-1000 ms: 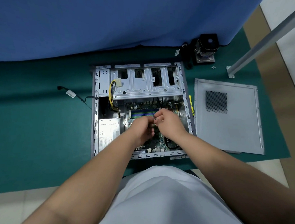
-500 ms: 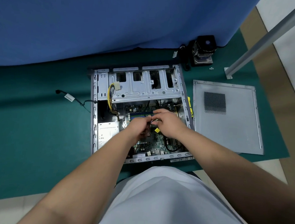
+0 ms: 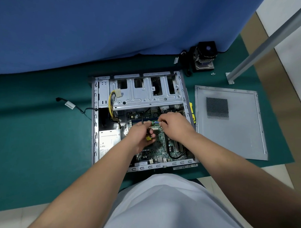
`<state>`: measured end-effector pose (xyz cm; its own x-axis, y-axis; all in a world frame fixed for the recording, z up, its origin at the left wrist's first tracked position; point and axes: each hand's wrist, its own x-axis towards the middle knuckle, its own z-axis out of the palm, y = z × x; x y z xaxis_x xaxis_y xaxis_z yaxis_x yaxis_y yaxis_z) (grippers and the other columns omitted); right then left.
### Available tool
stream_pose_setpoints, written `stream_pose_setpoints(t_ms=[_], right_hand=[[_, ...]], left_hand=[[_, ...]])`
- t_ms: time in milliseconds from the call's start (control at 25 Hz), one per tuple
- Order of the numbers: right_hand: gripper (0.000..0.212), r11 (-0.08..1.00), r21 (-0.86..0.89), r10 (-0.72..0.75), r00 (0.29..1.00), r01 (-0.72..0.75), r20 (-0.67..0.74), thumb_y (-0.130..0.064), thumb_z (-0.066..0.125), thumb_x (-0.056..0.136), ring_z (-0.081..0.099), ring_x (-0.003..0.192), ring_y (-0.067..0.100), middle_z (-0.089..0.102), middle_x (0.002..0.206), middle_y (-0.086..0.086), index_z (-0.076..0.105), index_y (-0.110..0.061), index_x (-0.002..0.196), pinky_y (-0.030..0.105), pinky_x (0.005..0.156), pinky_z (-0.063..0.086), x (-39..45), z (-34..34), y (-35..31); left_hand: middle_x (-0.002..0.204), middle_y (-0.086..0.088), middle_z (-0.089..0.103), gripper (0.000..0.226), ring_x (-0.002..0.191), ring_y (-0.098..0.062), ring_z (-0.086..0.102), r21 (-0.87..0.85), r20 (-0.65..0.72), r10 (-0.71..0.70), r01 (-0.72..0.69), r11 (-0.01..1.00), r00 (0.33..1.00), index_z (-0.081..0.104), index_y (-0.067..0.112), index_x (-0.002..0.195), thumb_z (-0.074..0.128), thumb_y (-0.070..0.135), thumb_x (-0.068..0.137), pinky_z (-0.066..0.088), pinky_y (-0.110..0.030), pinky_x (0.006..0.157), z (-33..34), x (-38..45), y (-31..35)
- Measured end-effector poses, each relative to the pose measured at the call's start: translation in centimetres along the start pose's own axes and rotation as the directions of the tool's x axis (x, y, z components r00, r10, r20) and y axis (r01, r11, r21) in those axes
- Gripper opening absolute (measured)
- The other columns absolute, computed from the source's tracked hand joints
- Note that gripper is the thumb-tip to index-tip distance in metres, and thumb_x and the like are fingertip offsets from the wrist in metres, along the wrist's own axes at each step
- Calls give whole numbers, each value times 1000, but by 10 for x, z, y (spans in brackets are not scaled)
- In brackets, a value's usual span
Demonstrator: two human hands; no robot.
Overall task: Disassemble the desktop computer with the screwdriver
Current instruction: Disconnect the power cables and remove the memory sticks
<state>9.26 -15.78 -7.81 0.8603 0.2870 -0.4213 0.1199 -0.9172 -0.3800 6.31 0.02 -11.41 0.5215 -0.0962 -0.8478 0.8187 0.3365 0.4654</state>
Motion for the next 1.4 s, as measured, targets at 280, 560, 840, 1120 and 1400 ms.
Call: stream_pose_setpoints(t_ms=[280, 560, 840, 1120, 1400], right_hand=[[22, 994, 103, -23, 1000, 22, 7, -32, 59, 101, 64, 99, 20, 70, 110, -2, 69, -28, 120, 34, 84, 54, -4, 0, 7], [11, 990, 96, -80, 978, 100, -191, -38, 65, 96, 63, 89, 11, 71, 92, -13, 71, -29, 96, 32, 76, 52, -14, -14, 8], [12, 951, 310, 117, 928, -1, -354, -28, 69, 95, 62, 75, -9, 68, 84, -22, 80, -26, 100, 5, 71, 44, -10, -44, 26], [18, 960, 247, 218, 902, -130, -374, -16, 63, 94, 69, 82, 11, 78, 95, -3, 80, -18, 99, 28, 79, 58, 18, -61, 25], [22, 974, 104, 225, 929, -203, -294, -15, 58, 96, 70, 93, 24, 77, 100, 0, 79, -21, 100, 40, 79, 61, 34, -54, 9]], left_hand=[[59, -1, 49, 6, 53, -15, 49, -100, 37, -58, 62, 993, 998, 61, 11, 102, 66, 13, 100, 56, -40, 85, -5, -2, 2], [63, 2, 50, 19, 57, -14, 49, 150, 15, 135, -136, 979, 991, 63, 7, 119, 56, 18, 106, 57, -32, 66, -3, -9, 18], [98, -15, 74, 30, 66, -21, 63, 624, -48, 441, -318, 714, 896, 28, 28, 129, 48, 23, 107, 53, -35, 56, -6, -8, 17], [98, -14, 63, 32, 85, -38, 72, 494, -169, 304, -186, 849, 937, 34, 20, 118, 57, 4, 101, 61, -56, 79, -9, 7, 8], [104, -16, 74, 9, 78, -26, 67, 343, -142, 141, -85, 936, 980, 52, 12, 109, 56, 9, 101, 56, -40, 75, -10, 9, 5]])
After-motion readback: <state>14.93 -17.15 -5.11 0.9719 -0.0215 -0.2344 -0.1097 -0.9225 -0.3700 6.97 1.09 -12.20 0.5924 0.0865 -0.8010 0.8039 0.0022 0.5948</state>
